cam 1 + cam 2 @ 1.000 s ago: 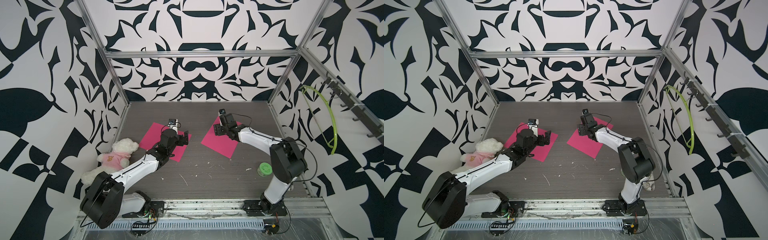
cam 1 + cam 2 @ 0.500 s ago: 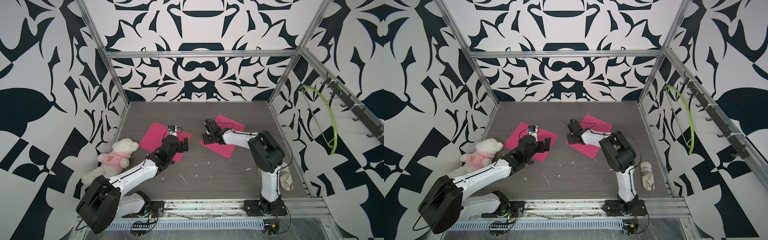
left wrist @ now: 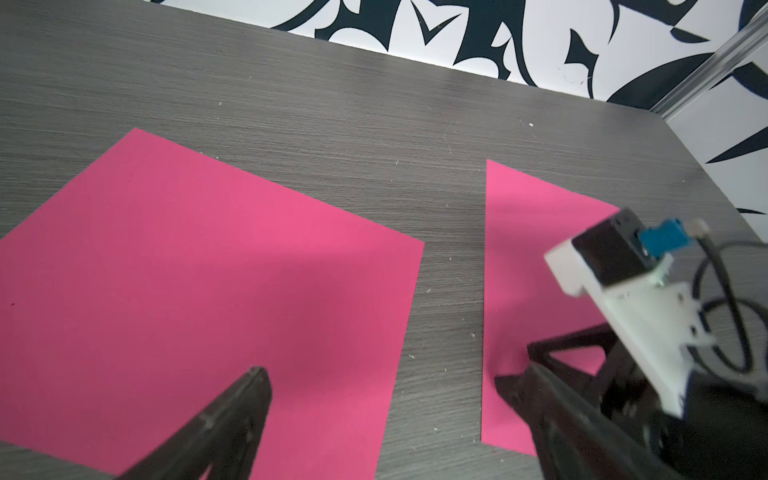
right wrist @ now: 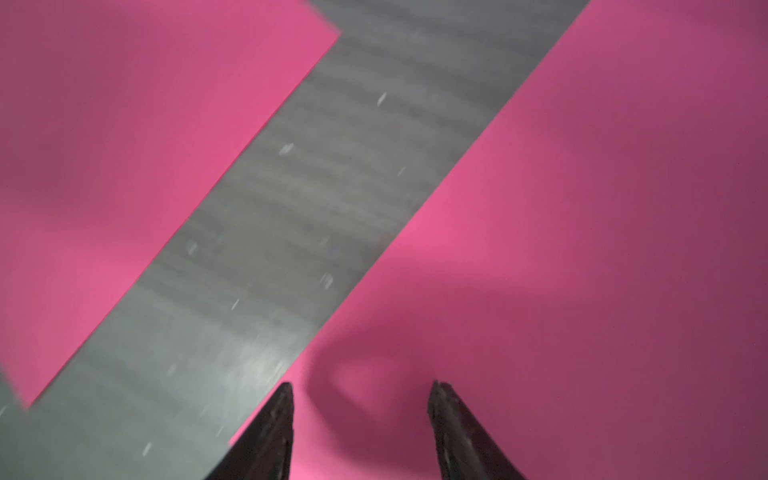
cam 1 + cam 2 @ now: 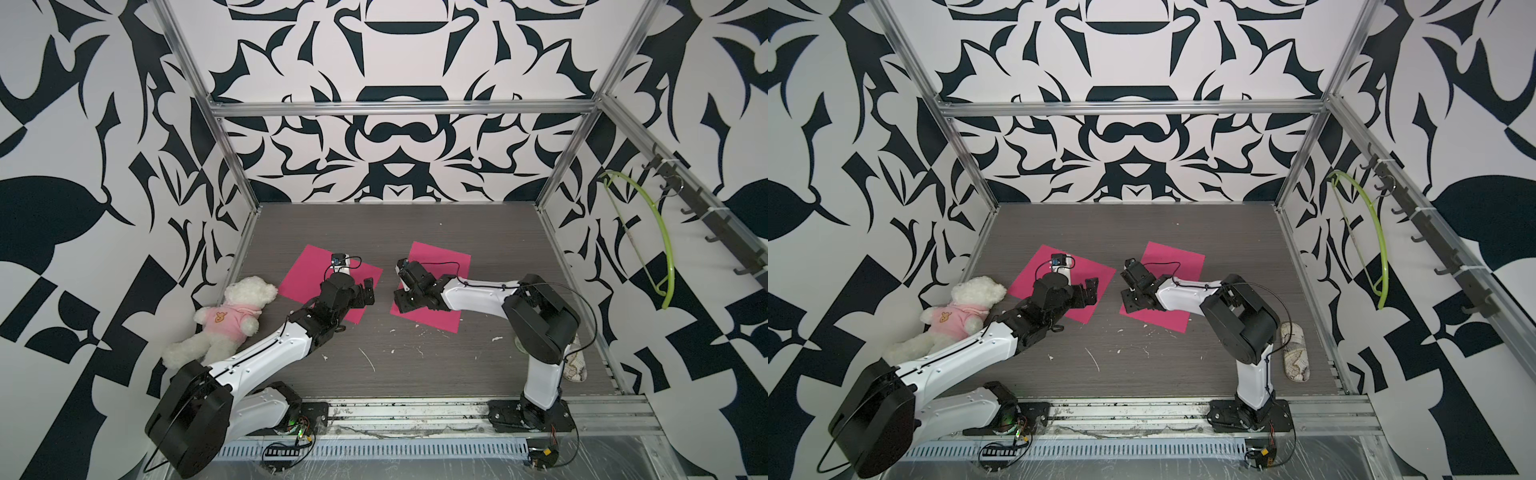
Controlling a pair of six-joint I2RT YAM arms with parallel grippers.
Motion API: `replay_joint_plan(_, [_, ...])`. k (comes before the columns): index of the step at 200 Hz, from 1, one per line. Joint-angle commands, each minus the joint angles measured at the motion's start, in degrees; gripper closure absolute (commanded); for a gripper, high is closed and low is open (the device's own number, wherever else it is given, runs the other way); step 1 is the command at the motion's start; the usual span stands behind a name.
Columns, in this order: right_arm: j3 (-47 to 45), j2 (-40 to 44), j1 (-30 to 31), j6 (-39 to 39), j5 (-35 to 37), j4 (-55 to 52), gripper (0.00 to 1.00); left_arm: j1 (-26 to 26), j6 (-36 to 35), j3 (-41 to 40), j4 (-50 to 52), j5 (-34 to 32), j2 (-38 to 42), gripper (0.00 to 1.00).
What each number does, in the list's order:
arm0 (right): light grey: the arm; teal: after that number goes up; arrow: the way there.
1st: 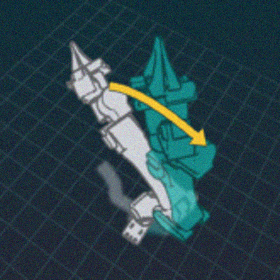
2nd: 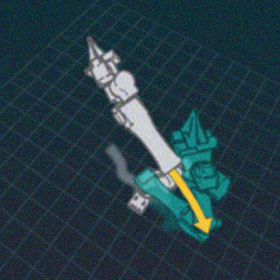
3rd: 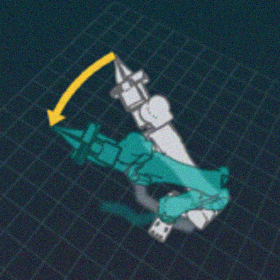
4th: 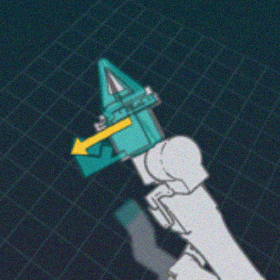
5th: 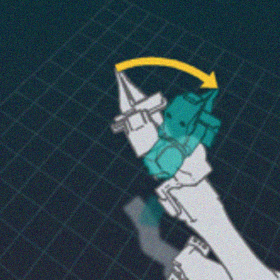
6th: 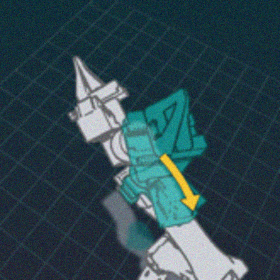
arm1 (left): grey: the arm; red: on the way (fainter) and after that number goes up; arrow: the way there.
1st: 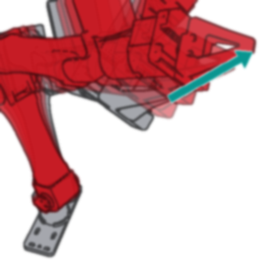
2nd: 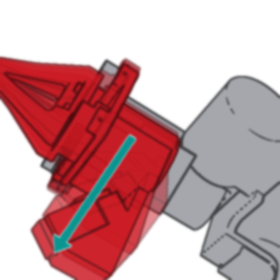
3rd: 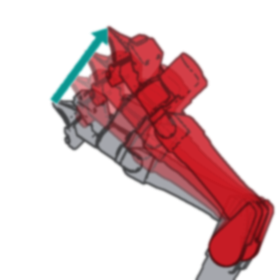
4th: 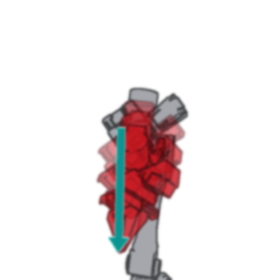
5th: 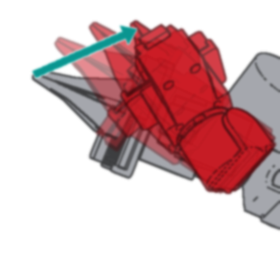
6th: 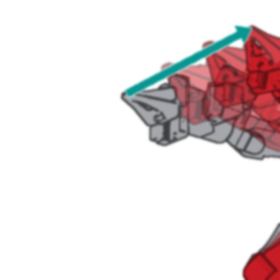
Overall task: Fold the rectangular paper in half along the long edge
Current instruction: Adjust the paper at the center of the board, then fold the paper at the center of the board.
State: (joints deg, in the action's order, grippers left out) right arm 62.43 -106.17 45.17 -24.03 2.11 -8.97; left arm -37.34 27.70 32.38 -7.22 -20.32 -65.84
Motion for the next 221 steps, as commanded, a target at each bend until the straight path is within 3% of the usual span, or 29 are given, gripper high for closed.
replay_joint_plan(1, [-1.36,5.28,0.09,-2.55,0.18,-0.39,0.43,-0.4,1.56,-0.85,1.31,1.59,0.81,0.01])
replay_joint_plan(31, [-1.67,9.48,-0.18,-2.68,1.7,-0.23,0.38,-0.71,1.74,1.44,3.29,4.19,-1.13,0.01])
replay_joint_plan(63, [-2.07,12.85,-2.58,-2.68,0.46,-0.37,0.25,-1.41,1.74,4.63,3.82,6.52,-4.58,0.01])
replay_joint_plan(109, [-7.44,18.41,-9.73,-4.84,-3.93,4.86,0.09,-1.98,1.64,9.06,1.69,9.82,-12.49,0.01])
replay_joint_plan(131, [-10.41,20.35,-14.49,-6.68,-7.88,8.05,0.06,-2.9,1.3,12.31,1.46,12.0,-16.91,0.01])
replay_joint_plan(166, [-13.29,20.9,-22.35,-8.74,-12.73,10.73,0.07,-4.35,0.11,20.82,5.67,17.63,-25.9,0.01])
replay_joint_plan(203, [-13.28,18.35,-30.0,-10.49,-17.32,11.86,0.15,-4.66,-1.41,34.59,18.67,23.1,-38.07,0.01])
replay_joint_plan(221, [-12.64,17.0,-33.81,-10.33,-18.5,12.12,0.18,-5.47,-1.17,38.16,19.79,26.34,-42.12,0.0])
